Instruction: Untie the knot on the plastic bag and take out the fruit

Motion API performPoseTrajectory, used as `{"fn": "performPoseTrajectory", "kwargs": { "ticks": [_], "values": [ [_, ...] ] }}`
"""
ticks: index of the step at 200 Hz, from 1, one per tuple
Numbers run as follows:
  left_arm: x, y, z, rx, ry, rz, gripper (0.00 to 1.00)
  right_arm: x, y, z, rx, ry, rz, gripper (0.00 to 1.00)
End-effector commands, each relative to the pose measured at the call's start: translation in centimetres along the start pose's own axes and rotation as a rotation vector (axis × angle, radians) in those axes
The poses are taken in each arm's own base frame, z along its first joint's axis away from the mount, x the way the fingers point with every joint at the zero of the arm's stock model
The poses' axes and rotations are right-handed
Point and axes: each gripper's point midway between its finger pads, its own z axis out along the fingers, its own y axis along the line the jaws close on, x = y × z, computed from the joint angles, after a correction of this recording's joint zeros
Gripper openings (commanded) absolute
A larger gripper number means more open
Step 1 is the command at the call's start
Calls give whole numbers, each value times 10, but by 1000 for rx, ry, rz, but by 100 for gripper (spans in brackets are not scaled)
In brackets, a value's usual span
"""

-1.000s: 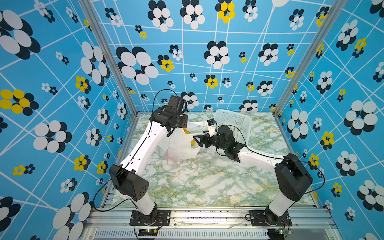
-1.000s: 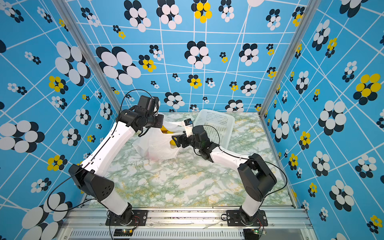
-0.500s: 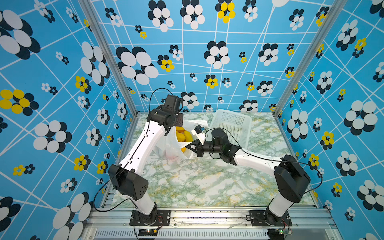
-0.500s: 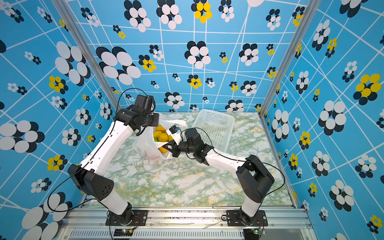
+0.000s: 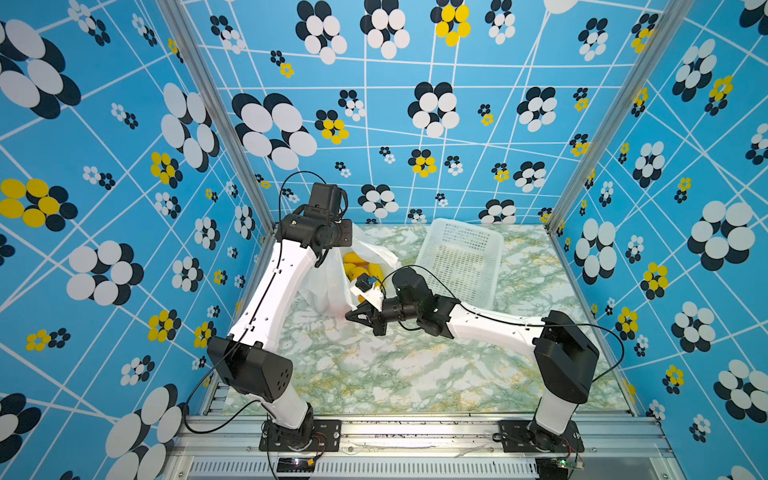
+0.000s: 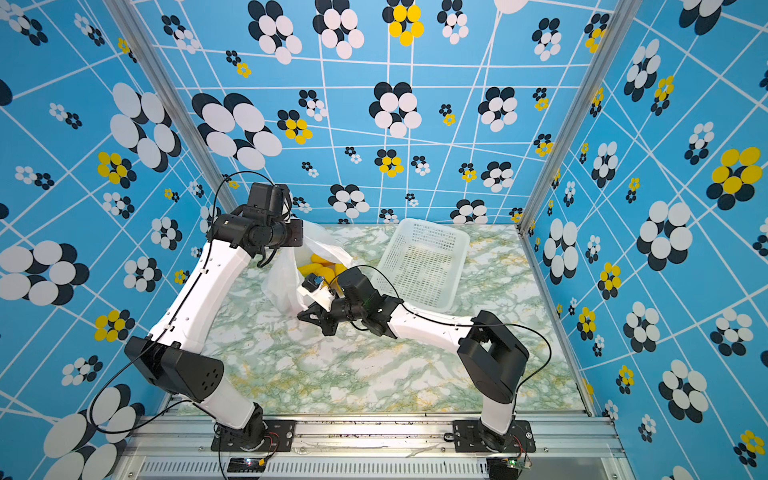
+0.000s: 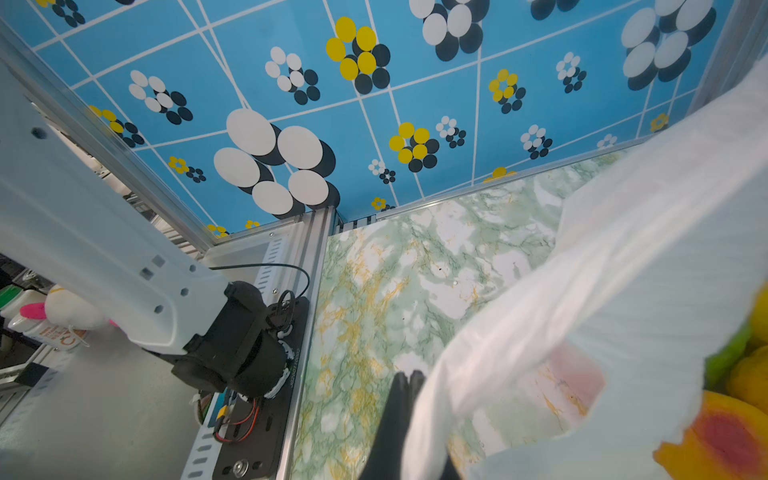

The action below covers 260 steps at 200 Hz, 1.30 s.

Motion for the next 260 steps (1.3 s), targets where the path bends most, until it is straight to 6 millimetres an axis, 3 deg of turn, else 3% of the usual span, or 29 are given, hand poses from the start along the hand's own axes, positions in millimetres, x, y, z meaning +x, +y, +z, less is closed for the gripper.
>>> {"fn": "performPoseTrajectory", "kwargs": {
  "ticks": [1, 53, 71, 106, 136, 151, 163, 181, 195, 210, 238, 260],
  "values": [
    [-31, 4, -21, 6, -101, -6, 0, 13, 7, 14, 7, 63, -5, 5],
    [-38, -6, -34, 24, -149, 32, 0, 9, 12, 26, 5, 58, 30, 6],
    [-25, -18, -25, -11, -137, 95, 0, 12, 15, 33, -12, 65, 42, 6],
    [17, -34, -5, -62, -40, 128, 0, 12, 24, 49, -50, 74, 63, 8],
    [33, -19, -5, -104, 17, 65, 0, 18, 43, 62, -85, 91, 43, 9],
    [40, -8, 2, -116, -11, 54, 0, 21, 52, 67, -98, 99, 29, 12],
    [47, -11, 9, -56, -12, 31, 0, 23, 59, 69, -109, 106, 18, 15],
    [53, -31, 14, 17, -10, 72, 0, 26, 67, 67, -129, 106, -1, 25],
    [62, -44, 21, 26, -2, 118, 0, 25, 69, 61, -125, 99, -22, 48],
    [67, -55, 27, 31, 21, 161, 0, 24, 66, 50, -80, 90, -57, 61],
    [63, -44, 30, -16, 36, 145, 0, 16, 63, 20, 7, 52, -141, 73],
    [54, -29, 20, 14, 3, 69, 0, 15, 66, -4, 43, 18, -217, 78]
  ]
}}
